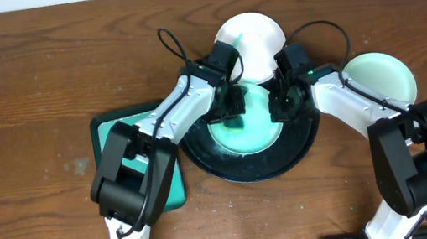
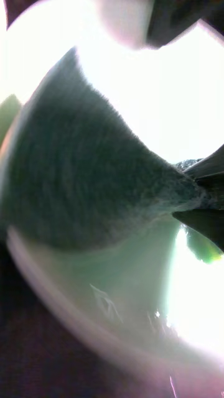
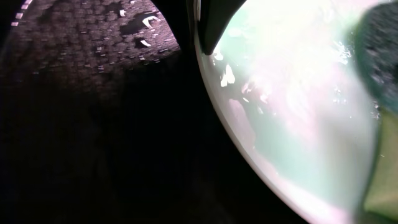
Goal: Clean dirty plates on tray and stack at the side
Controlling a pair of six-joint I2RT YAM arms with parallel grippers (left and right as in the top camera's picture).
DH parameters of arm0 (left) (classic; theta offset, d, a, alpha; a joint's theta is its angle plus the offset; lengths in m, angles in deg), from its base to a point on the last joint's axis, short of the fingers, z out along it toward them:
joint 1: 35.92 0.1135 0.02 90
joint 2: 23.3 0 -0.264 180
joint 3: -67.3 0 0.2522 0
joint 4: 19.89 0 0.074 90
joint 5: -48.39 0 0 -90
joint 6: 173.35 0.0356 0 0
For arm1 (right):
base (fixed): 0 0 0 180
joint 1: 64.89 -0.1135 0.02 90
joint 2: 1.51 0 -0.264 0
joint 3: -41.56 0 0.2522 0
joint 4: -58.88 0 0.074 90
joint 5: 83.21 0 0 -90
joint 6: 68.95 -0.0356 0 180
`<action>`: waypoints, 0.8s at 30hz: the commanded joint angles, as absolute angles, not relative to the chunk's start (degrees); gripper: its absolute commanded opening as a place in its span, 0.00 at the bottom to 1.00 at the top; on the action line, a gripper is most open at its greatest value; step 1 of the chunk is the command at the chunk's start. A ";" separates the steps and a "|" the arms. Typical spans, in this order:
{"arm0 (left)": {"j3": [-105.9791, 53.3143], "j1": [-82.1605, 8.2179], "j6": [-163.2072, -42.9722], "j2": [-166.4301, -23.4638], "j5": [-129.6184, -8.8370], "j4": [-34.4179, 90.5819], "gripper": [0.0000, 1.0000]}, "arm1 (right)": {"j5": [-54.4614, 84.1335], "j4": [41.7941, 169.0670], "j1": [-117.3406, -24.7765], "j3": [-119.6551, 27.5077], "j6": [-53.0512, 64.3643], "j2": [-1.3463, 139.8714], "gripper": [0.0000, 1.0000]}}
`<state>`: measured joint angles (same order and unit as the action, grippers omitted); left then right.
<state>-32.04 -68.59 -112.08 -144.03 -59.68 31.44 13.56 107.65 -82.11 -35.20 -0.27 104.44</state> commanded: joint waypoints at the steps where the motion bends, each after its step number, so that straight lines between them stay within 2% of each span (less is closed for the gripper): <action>1: -32.08 -71.95 -112.83 -150.28 -77.23 28.70 0.07 | 8.79 108.20 -81.50 -34.76 -0.11 104.90 0.01; 15: -32.08 -73.81 -111.25 -150.17 -79.37 34.39 0.07 | 8.79 108.22 -81.50 -34.76 -0.11 104.90 0.01; 24: -32.10 -66.55 -115.21 -144.27 -56.97 45.67 0.07 | 8.79 108.33 -81.50 -34.76 -0.11 104.90 0.01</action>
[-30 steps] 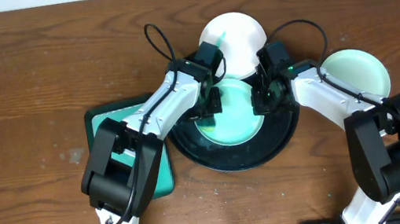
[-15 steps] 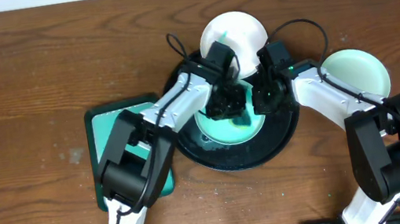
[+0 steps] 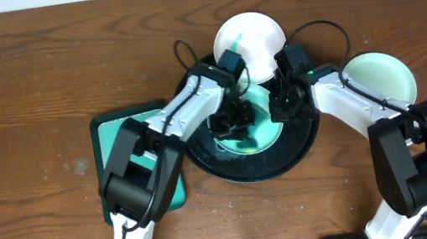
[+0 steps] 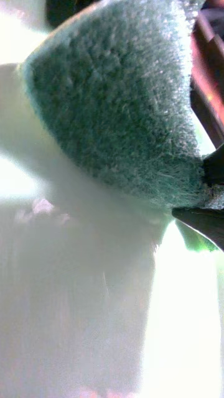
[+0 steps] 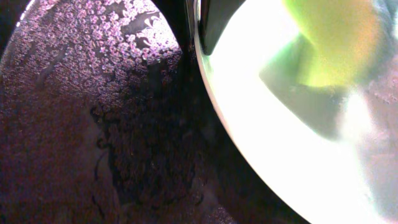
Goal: Clean dirty plates on tray and stack at the side
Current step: 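Return the green sponge to the teal tray with left gripper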
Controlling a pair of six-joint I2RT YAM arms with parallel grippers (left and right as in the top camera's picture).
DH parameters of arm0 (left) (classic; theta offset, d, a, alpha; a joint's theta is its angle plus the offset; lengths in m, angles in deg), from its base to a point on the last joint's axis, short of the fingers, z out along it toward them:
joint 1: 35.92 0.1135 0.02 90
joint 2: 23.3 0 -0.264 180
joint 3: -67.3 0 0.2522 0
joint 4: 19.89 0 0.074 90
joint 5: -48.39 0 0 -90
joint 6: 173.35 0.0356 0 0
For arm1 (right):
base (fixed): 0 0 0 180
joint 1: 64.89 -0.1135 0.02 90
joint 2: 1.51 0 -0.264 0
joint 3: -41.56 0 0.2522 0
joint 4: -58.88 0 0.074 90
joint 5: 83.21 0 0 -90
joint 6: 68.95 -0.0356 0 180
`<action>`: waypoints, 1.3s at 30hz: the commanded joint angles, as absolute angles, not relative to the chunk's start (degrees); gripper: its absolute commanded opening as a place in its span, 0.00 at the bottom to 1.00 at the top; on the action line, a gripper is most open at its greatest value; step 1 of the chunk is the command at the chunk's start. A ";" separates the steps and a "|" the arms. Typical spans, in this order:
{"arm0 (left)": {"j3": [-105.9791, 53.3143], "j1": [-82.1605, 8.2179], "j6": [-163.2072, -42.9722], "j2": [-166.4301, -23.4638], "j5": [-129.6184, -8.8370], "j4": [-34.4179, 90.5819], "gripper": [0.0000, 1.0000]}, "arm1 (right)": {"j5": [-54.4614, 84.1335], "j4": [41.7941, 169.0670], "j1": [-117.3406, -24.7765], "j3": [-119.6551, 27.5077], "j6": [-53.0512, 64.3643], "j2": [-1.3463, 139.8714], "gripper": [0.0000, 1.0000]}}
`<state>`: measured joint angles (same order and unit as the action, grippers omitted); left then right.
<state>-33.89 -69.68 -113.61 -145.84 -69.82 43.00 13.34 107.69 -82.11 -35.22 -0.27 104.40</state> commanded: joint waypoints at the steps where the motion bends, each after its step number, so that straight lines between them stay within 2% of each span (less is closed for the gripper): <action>1: -32.10 -66.07 -115.12 -143.66 -56.97 45.67 0.07 | 8.81 108.26 -81.50 -34.76 -0.11 104.90 0.01; 7: -32.10 -61.81 -112.76 -127.81 -55.33 47.83 0.07 | 8.77 107.98 -81.50 -34.76 -0.09 104.90 0.01; 11: -32.08 -58.27 -112.76 -118.63 -36.49 57.47 0.07 | 8.77 105.86 -81.50 -34.76 0.32 104.90 0.01; 14: -30.49 -55.25 -112.78 -118.41 -31.39 62.71 0.07 | 8.77 104.65 -81.50 -34.76 0.56 104.90 0.01; 18: -18.81 -49.88 -115.23 -118.41 -31.90 57.16 0.07 | 8.81 103.04 -81.52 -34.74 1.48 104.90 0.02; 23: -9.42 -44.79 -114.68 -118.39 -39.94 48.84 0.11 | 8.84 103.28 -81.52 -34.74 4.65 104.90 0.07; 25: -10.22 -44.50 -113.79 -117.67 -41.32 48.84 0.16 | 10.13 103.26 -81.52 -34.76 4.91 104.90 0.01; 26: -10.57 -44.50 -113.59 -117.32 -41.67 49.01 0.17 | 10.83 103.23 -81.50 -34.76 5.35 104.90 0.01; 28: -11.67 -44.50 -112.02 -114.85 -44.51 49.08 0.34 | 12.90 104.09 -81.50 -35.18 5.96 104.77 0.01; 30: -12.39 -44.46 -111.87 -111.20 -46.19 49.05 0.55 | 12.84 106.67 -81.56 -36.42 6.60 104.27 0.01; 32: -12.93 -44.46 -111.91 -105.95 -46.37 49.03 0.67 | 12.68 108.94 -82.04 -38.30 8.08 103.02 0.01; 35: -13.13 -44.46 -111.91 -97.14 -46.34 48.49 0.71 | 12.62 109.18 -84.27 -40.47 11.65 99.57 0.01; 39: -13.13 -44.46 -111.89 -84.84 -46.28 46.50 0.73 | 7.81 103.47 -91.18 -42.70 15.78 94.12 0.01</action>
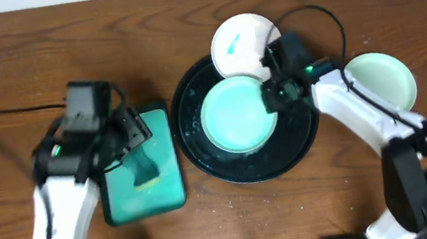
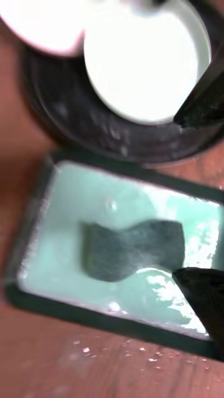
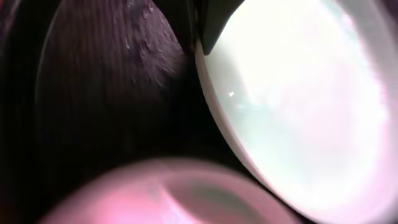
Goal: Clean dirty plates on tray and stack at the side
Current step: 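Return the green sponge to the teal tray with left gripper, then lift the pale green plate with right gripper and tilt it over sponge tray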
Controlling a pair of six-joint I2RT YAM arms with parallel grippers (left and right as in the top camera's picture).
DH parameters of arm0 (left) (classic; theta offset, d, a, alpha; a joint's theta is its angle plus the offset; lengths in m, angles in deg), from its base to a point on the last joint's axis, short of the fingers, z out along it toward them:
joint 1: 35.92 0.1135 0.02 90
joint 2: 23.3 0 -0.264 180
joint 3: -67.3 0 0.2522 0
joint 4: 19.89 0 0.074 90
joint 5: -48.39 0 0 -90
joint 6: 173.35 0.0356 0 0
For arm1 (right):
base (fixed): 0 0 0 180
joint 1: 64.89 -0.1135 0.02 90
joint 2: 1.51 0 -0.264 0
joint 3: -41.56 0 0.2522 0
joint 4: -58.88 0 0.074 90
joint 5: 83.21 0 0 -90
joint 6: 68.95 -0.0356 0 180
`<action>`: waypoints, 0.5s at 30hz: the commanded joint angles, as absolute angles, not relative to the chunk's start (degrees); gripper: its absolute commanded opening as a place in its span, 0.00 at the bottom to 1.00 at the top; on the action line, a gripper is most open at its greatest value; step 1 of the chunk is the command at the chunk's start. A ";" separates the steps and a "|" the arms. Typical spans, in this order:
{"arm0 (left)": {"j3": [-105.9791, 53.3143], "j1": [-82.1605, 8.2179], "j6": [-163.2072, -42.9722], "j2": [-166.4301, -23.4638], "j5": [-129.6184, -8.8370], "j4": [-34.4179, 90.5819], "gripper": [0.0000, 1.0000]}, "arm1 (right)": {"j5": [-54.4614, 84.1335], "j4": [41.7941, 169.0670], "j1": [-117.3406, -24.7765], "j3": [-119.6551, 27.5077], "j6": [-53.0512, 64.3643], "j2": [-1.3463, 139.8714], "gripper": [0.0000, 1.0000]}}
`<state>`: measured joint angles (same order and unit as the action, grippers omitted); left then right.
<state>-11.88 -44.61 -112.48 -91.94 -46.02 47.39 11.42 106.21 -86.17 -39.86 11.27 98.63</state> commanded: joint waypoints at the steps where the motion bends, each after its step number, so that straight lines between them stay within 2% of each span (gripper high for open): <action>1: -13.13 -44.46 -111.89 -82.61 -46.10 46.19 0.73 | 5.40 101.79 -92.90 -42.81 16.56 93.40 0.01; 7: -13.13 -44.46 -111.89 -71.79 -46.10 46.06 0.79 | 2.87 87.78 -105.95 -42.81 23.34 92.62 0.01; 15: -13.11 -44.46 -111.91 -70.11 -46.12 46.50 0.79 | -9.70 75.17 -115.15 -42.81 34.51 94.82 0.01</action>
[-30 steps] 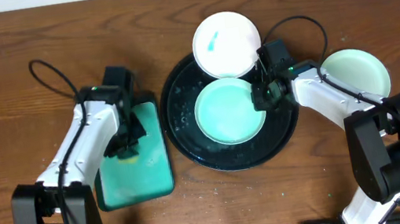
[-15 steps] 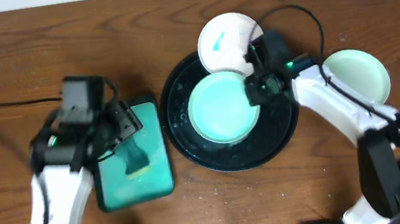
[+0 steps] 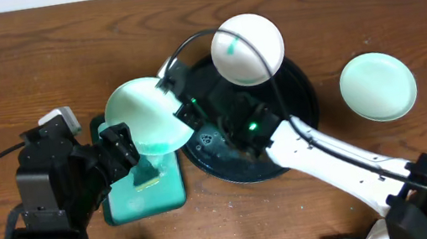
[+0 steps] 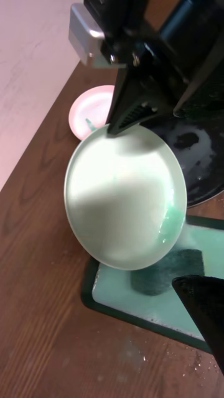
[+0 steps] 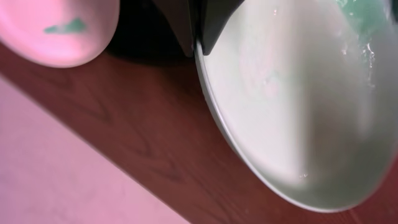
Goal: Clean dirty plates on tray and stack at the side
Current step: 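Lift the pale green plate with right gripper and tilt it over sponge tray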
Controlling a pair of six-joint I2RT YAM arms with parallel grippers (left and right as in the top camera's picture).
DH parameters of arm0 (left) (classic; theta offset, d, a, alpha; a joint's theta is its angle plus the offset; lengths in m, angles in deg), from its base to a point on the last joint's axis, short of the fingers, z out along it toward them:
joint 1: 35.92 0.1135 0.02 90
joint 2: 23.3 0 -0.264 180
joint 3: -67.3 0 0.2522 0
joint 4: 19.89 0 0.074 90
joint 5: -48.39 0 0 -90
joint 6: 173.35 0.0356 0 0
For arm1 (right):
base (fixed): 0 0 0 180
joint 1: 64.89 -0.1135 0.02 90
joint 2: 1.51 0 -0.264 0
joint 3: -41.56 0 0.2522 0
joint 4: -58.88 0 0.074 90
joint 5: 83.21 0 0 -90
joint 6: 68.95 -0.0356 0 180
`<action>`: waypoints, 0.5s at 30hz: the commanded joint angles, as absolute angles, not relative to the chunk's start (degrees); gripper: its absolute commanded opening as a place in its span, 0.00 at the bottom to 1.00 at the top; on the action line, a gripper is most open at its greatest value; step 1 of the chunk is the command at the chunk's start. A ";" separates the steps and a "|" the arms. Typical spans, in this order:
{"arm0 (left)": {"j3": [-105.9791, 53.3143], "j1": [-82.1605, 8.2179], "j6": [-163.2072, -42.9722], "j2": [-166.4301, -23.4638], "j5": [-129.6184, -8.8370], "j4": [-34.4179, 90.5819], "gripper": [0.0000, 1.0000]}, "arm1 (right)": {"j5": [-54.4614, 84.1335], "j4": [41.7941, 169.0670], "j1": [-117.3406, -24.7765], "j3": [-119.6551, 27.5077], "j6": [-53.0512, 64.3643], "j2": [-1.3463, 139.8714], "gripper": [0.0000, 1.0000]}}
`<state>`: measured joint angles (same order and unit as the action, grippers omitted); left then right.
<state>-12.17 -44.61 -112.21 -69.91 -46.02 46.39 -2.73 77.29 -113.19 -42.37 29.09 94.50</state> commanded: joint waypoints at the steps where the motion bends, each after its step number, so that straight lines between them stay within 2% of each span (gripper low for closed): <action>1: -13.11 -44.46 -111.91 -70.11 -46.12 46.50 0.79 | -10.92 74.38 -115.90 -42.81 35.14 94.58 0.01; 15: -13.11 -44.46 -111.91 -70.13 -46.12 46.50 0.80 | -26.42 63.30 -124.55 -42.81 52.43 90.58 0.01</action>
<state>-12.17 -44.61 -112.21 -70.17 -45.99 46.39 -21.57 64.68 -123.09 -42.33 47.53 92.25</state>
